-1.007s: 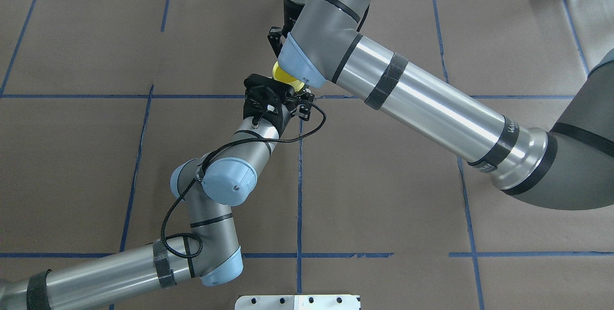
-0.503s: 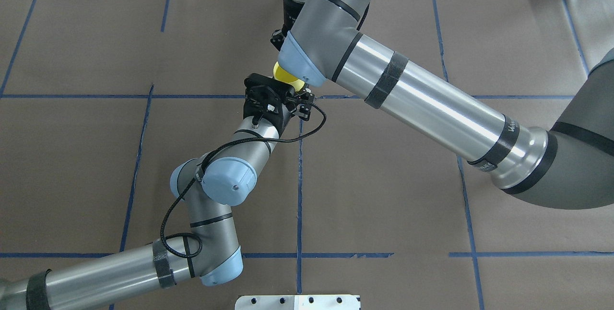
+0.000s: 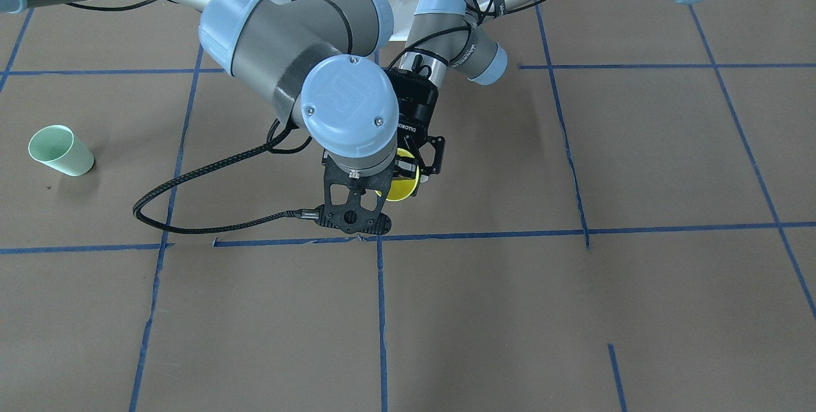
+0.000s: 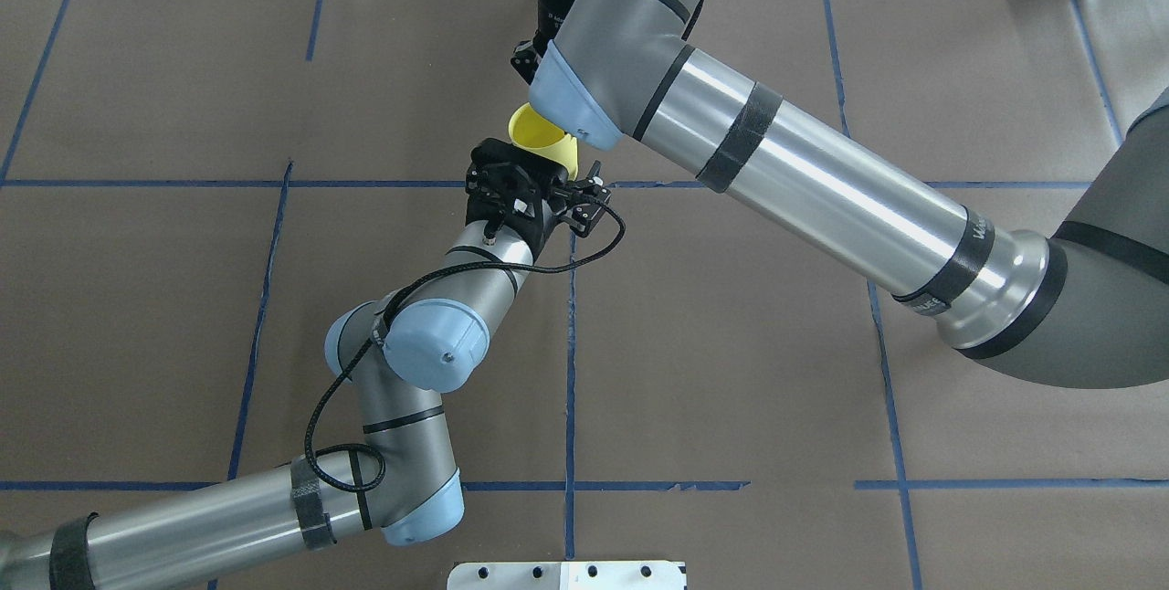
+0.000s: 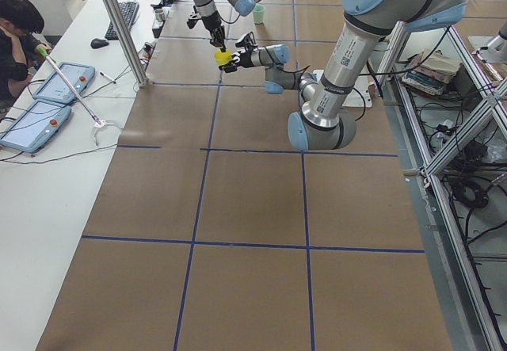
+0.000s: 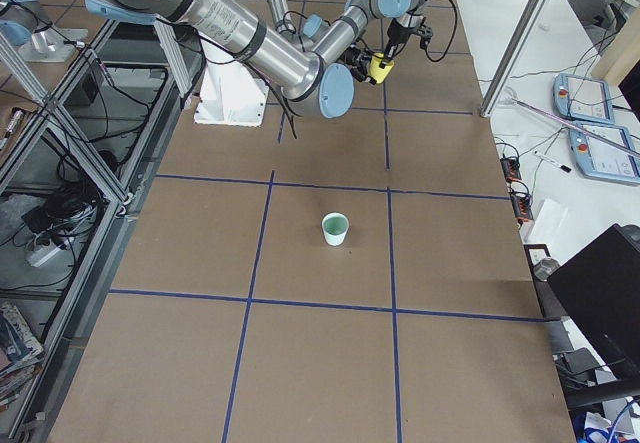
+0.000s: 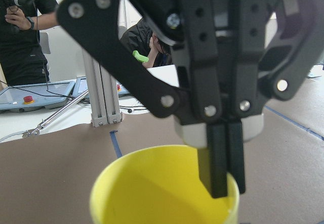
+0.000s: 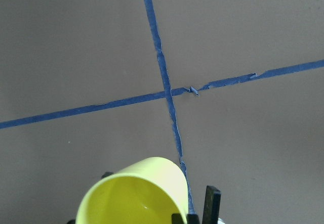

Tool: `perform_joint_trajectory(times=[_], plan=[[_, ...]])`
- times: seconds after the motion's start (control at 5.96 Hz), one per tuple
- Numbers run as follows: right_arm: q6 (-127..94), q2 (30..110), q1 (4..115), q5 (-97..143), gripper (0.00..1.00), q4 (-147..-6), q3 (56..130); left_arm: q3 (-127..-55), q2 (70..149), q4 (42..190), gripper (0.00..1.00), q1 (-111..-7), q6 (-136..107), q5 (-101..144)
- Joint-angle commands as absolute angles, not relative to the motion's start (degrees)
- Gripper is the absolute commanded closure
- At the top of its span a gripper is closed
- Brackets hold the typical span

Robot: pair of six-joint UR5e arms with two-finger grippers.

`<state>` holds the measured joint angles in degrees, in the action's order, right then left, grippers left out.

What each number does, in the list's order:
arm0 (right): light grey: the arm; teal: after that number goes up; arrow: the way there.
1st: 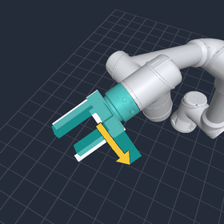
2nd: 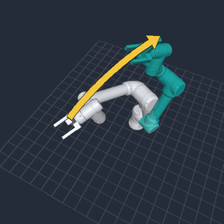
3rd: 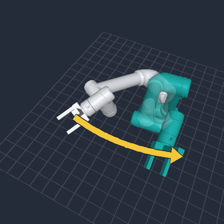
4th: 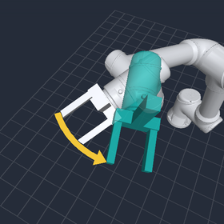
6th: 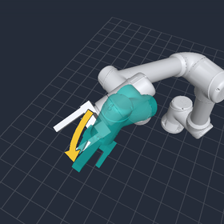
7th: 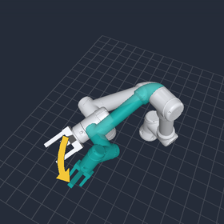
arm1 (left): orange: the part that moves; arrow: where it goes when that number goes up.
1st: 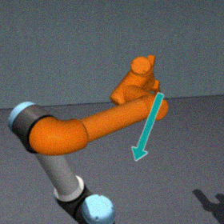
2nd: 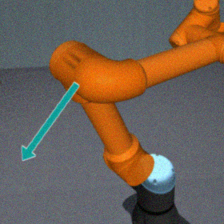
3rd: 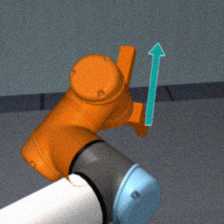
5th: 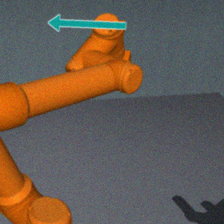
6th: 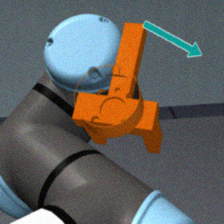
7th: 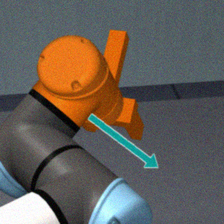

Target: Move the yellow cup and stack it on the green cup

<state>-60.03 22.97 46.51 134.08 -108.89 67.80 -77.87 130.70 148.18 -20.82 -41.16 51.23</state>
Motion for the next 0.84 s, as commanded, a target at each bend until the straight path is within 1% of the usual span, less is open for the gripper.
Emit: perform_joint_trajectory(times=[0.0,0.17,0.34,0.5,0.67], plan=[[-60.4,22.9,48.2,135.7,1.0,-109.4,69.8,-77.8,130.6,148.2,0.0,-20.8,-41.0,51.2],[-60.5,23.8,48.3,135.6,1.0,-110.2,71.4,-77.8,130.6,148.1,0.0,-20.8,-41.0,51.2],[-60.5,23.7,48.9,135.7,1.0,-114.0,74.2,-77.8,130.5,148.2,0.0,-20.8,-39.9,51.1],[-60.5,23.1,50.2,135.7,1.0,-117.0,77.0,-77.7,130.3,148.2,0.0,-20.9,-39.9,50.9],[-60.4,22.3,52.4,135.7,1.0,-117.1,78.0,-77.7,130.0,148.2,0.0,-21.0,-39.8,51.1]])
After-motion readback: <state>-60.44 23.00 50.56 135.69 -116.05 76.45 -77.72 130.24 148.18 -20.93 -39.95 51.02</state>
